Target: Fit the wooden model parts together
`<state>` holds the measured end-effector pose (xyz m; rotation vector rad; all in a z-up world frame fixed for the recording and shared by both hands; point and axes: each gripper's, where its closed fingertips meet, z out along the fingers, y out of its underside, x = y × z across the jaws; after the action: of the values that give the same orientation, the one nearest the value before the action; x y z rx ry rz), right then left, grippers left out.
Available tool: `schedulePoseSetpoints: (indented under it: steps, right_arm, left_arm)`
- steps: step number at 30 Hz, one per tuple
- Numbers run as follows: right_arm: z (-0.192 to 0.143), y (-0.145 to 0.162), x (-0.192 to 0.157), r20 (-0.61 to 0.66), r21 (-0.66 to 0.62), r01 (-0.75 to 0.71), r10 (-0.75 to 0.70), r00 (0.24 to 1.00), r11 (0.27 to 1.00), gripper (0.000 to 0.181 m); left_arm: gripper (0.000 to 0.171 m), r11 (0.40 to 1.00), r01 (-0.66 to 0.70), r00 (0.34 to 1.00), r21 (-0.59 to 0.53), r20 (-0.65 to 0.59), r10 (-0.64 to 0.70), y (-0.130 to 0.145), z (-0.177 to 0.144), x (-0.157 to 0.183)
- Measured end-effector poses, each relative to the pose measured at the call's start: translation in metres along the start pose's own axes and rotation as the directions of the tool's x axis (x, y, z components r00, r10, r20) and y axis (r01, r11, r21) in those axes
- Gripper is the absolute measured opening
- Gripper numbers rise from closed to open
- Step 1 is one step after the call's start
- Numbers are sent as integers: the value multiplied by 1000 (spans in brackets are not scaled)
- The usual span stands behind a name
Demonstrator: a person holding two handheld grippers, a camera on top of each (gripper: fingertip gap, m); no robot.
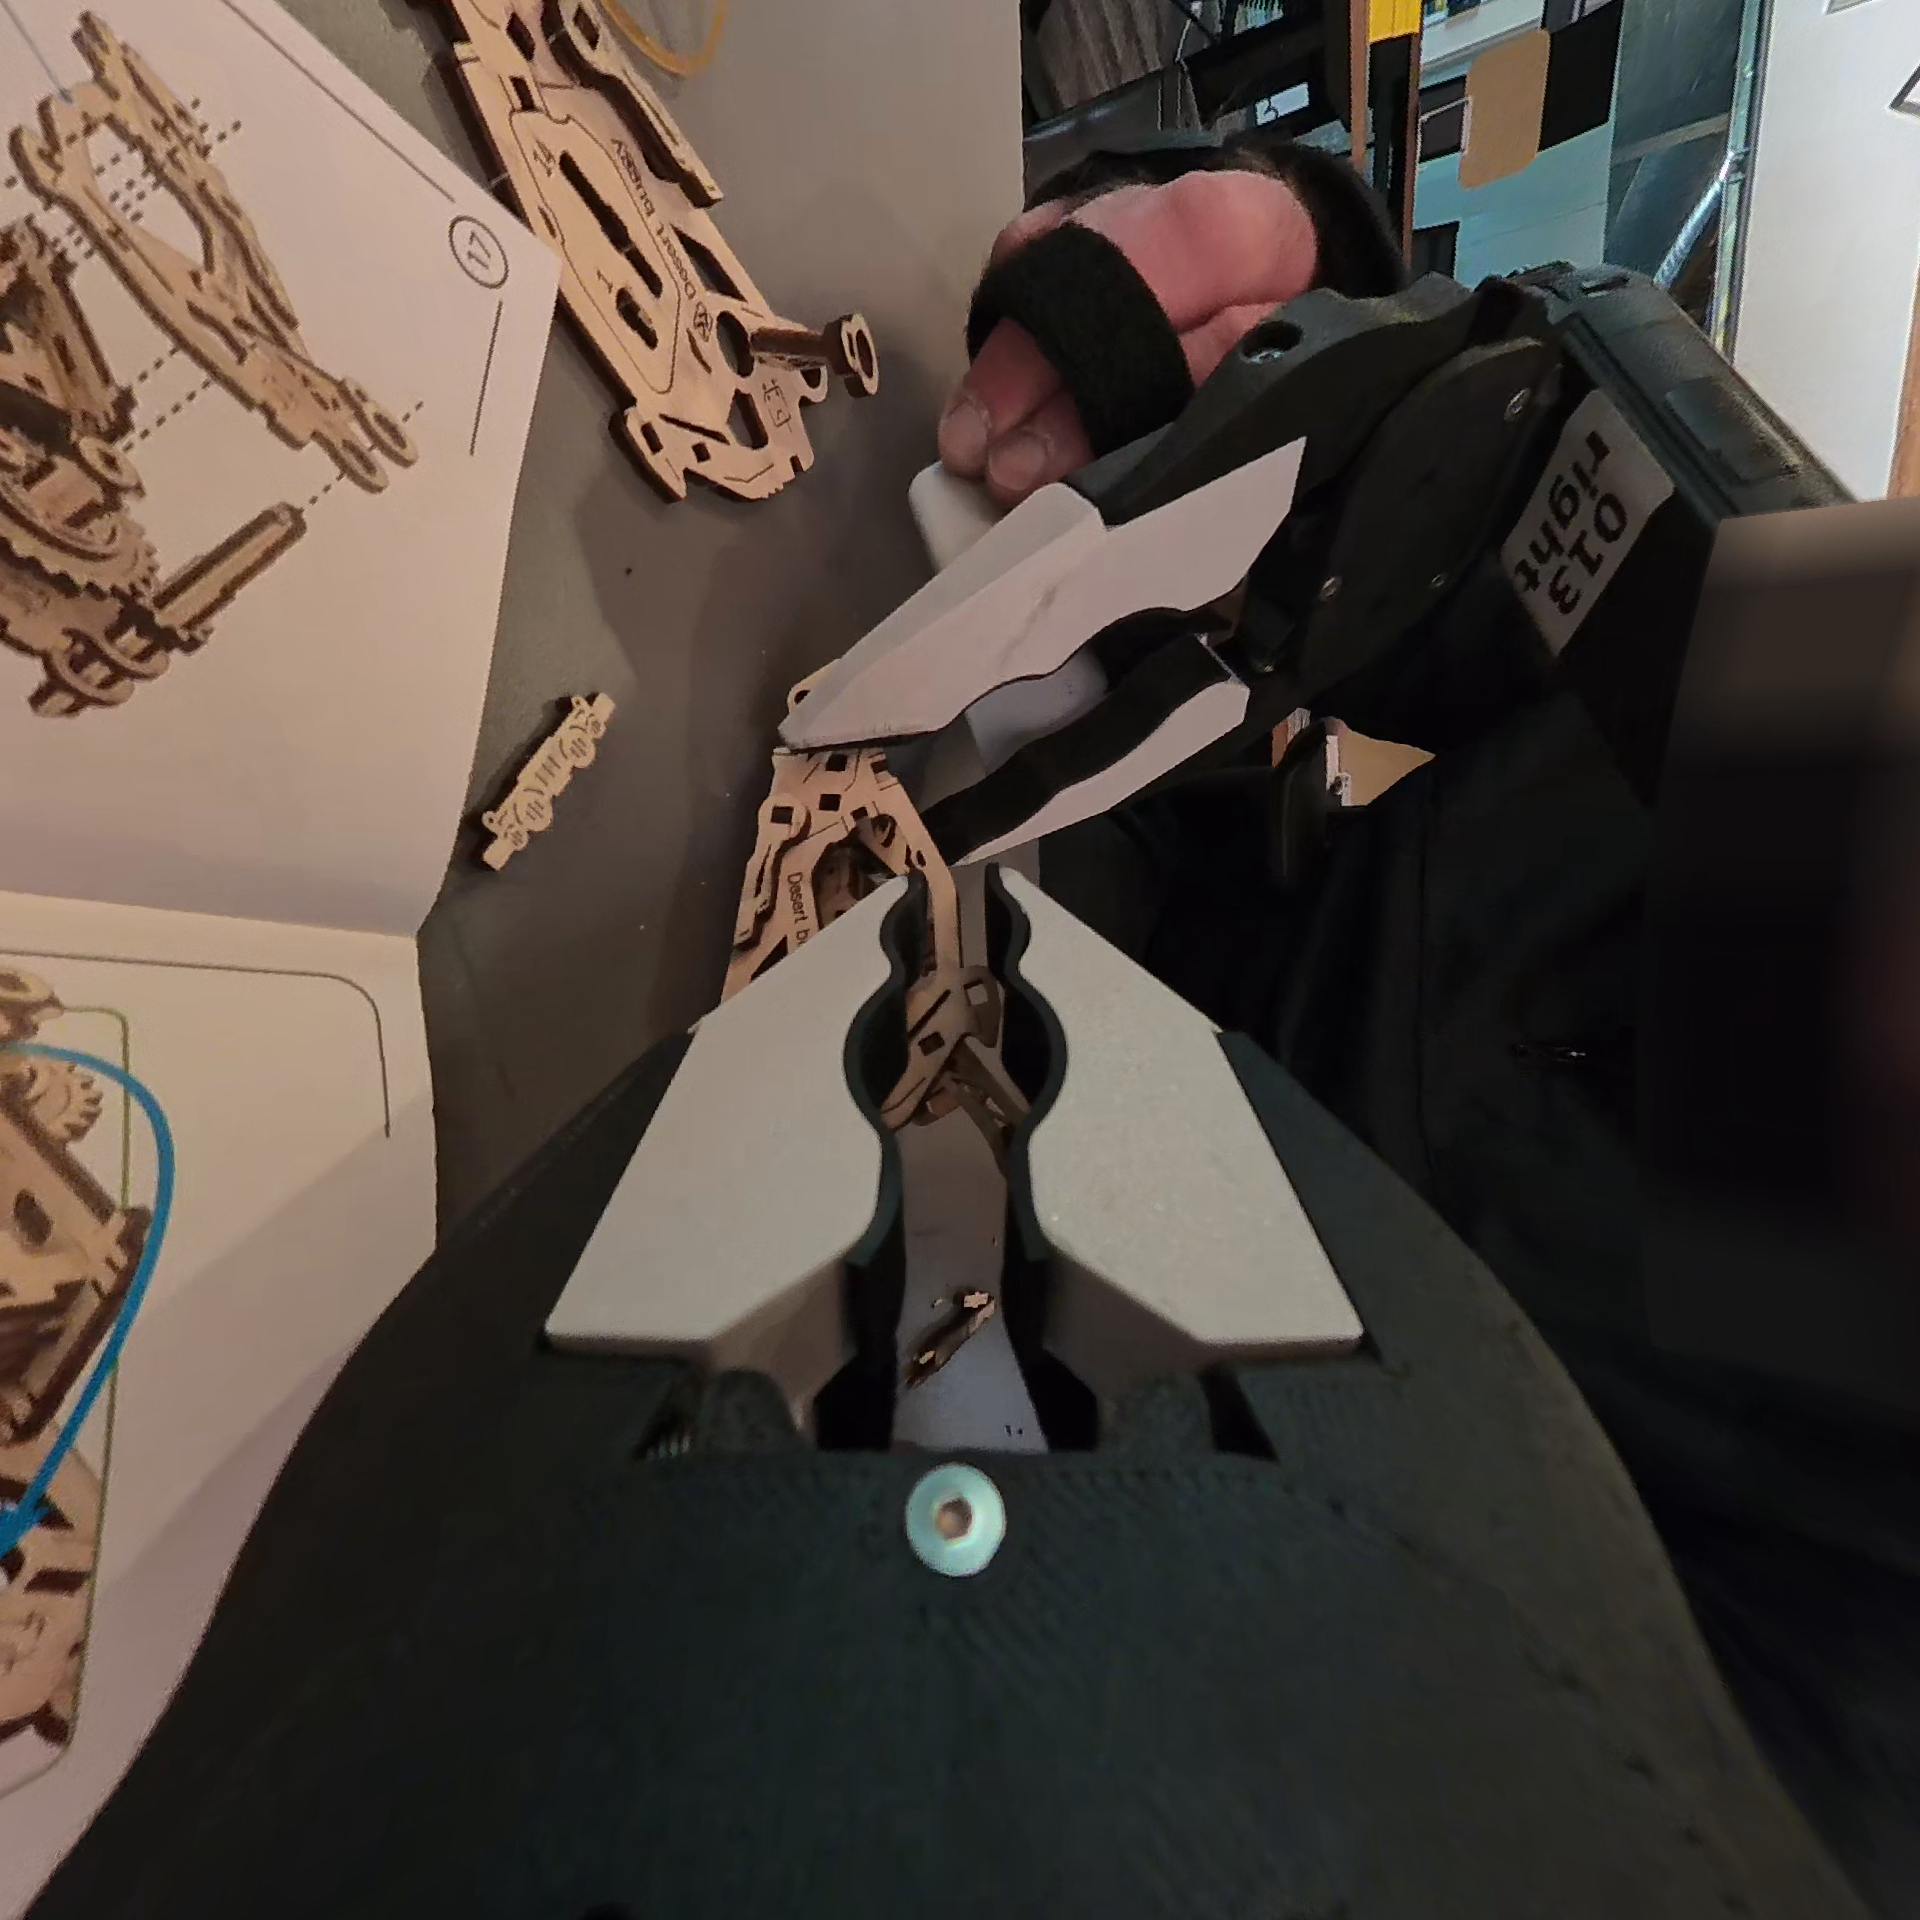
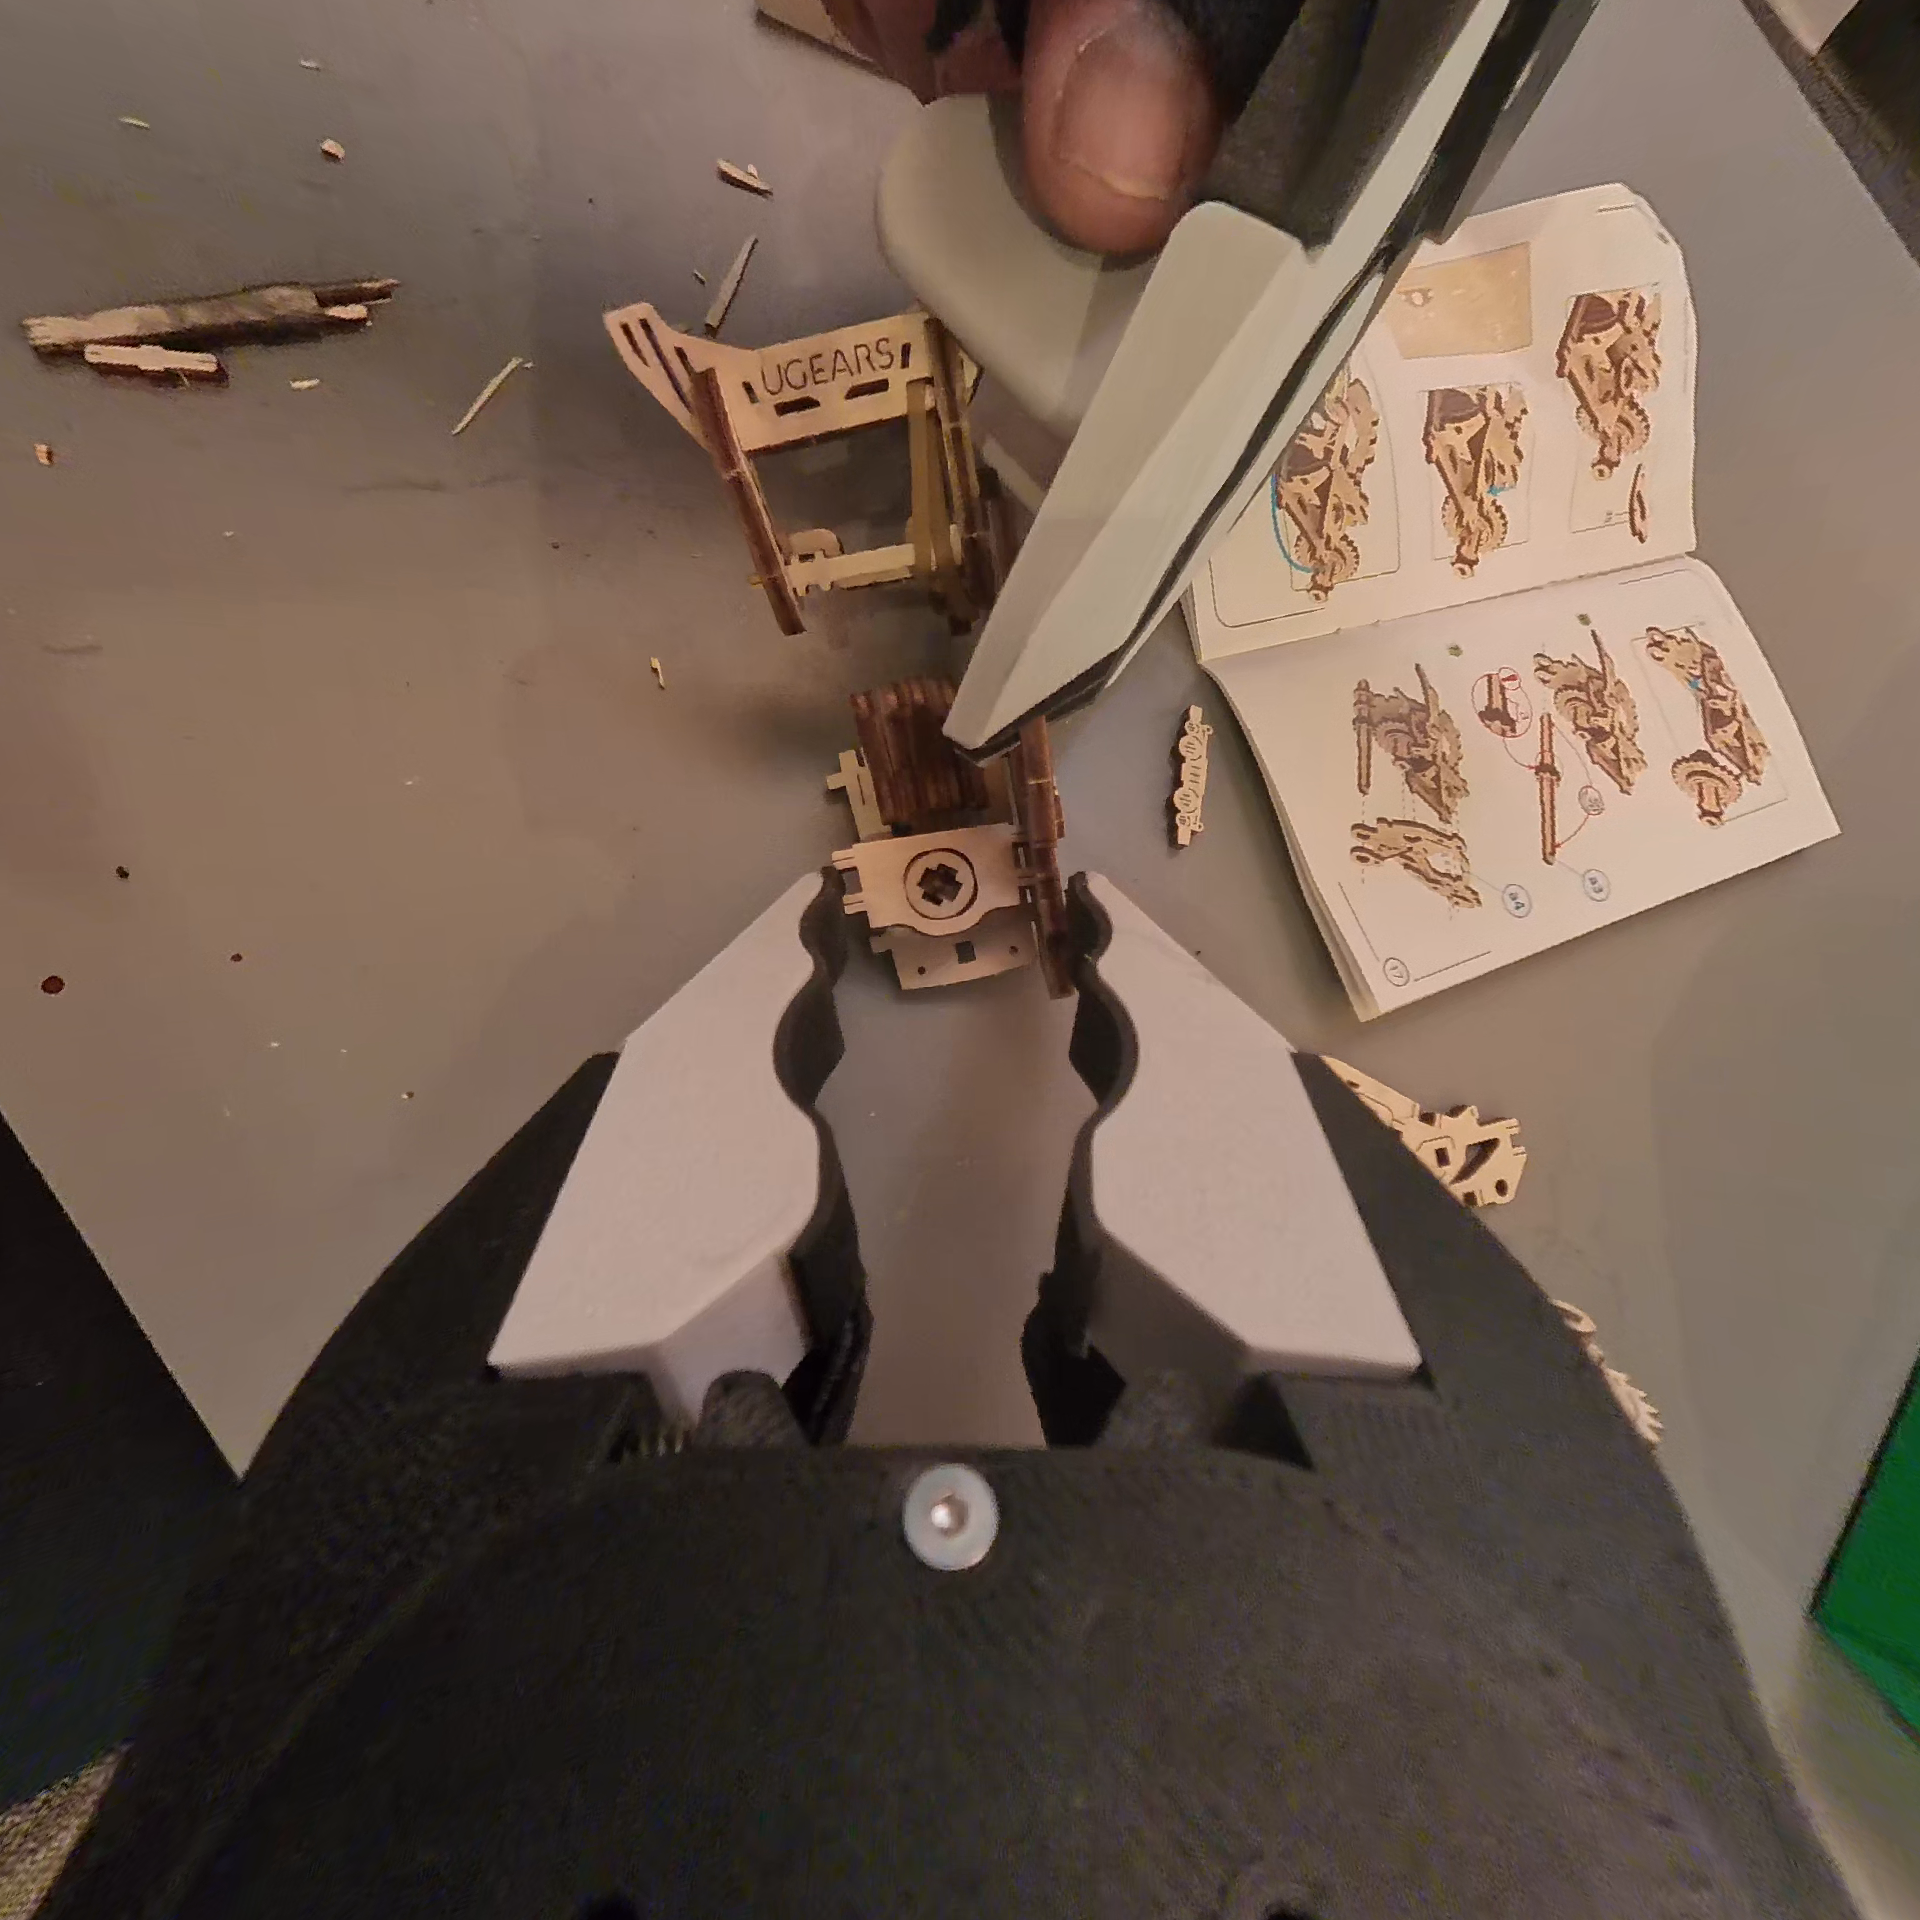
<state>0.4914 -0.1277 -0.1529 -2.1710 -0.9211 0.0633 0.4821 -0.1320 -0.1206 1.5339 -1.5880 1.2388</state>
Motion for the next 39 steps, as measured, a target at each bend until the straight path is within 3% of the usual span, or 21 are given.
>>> schedulePoseSetpoints:
  steps: [11,24,39]
  right_arm:
    - [1,-1,0,33,24,4,-5,999,1000,40]
    - [7,-3,-6,182,2,-22,21,983,1000,40]
    - [7,-2,-7,226,22,-16,10,974,1000,40]
  left_arm:
    - [9,1000,28,999,-9,-37,-28,-1,-1,0]
    - [11,999,47,996,-27,-77,-49,0,-1,1]
    - [10,996,68,990,-49,-122,-74,0,-1,1]
